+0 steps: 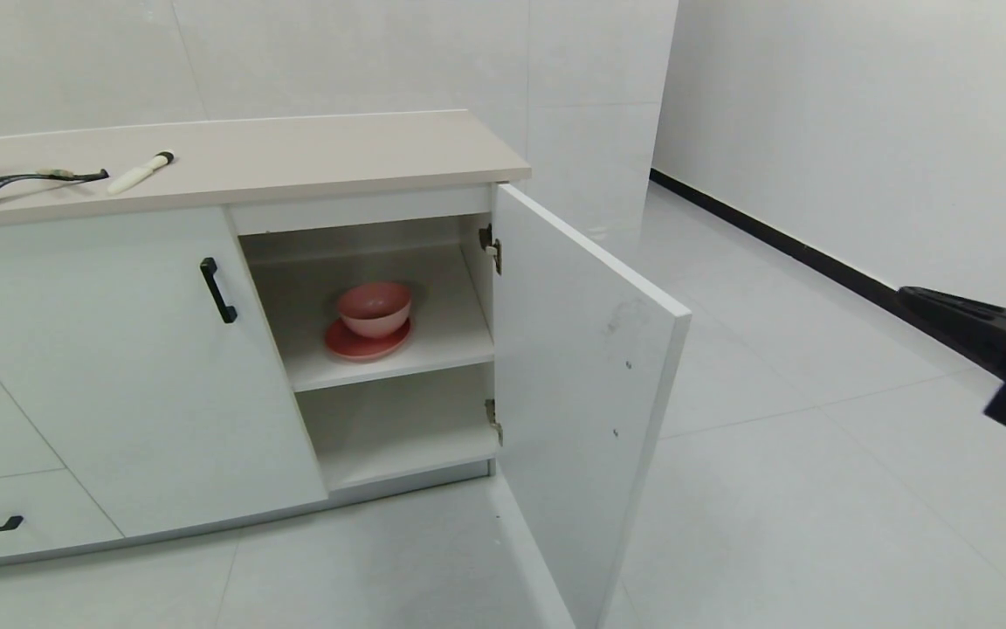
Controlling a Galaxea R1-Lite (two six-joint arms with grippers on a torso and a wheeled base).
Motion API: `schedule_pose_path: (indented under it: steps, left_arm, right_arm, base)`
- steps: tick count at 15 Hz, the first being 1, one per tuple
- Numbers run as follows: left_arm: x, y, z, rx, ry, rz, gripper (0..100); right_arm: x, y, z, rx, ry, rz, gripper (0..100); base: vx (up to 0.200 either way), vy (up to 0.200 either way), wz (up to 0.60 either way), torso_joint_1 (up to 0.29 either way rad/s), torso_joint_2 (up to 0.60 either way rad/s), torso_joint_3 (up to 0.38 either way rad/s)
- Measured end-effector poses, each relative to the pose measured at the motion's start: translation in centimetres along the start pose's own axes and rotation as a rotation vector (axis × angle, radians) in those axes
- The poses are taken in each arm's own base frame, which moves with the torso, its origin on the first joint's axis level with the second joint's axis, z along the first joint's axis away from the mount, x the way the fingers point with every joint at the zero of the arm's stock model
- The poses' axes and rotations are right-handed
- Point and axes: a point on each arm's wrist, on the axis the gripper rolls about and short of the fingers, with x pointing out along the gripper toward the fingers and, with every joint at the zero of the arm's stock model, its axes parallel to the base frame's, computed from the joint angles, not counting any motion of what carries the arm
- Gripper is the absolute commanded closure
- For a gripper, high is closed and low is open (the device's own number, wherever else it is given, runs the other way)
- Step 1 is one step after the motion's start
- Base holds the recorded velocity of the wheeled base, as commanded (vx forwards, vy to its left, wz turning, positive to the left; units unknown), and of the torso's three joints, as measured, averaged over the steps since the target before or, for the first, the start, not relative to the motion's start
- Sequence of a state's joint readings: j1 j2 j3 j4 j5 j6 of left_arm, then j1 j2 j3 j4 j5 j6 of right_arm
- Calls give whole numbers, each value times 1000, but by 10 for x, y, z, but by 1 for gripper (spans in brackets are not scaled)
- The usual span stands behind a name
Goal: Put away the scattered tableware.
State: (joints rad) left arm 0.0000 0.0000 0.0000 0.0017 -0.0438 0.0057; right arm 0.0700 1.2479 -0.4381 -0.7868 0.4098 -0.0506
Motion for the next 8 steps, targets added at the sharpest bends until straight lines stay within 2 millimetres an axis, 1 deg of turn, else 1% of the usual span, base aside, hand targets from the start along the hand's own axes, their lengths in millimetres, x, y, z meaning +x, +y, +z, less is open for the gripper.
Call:
schedule_pose_path:
  steps: [2,4,8]
  left_arm:
    - [0,0,0,-1,0,1,0]
    - [0,0,0,-1,-1,1,0]
    - [0,0,0,-2,-2,1,0]
  right_arm:
    - [26,-6,-10,-22,-19,30,100]
    - [50,-8,-21,-60,-87,92,100]
    - [82,2,-55,-75,-94,226,100]
  base:
    - [0,0,0,0,0,0]
    - [0,0,0,0,0,0]
    - [0,0,0,0,0,0]
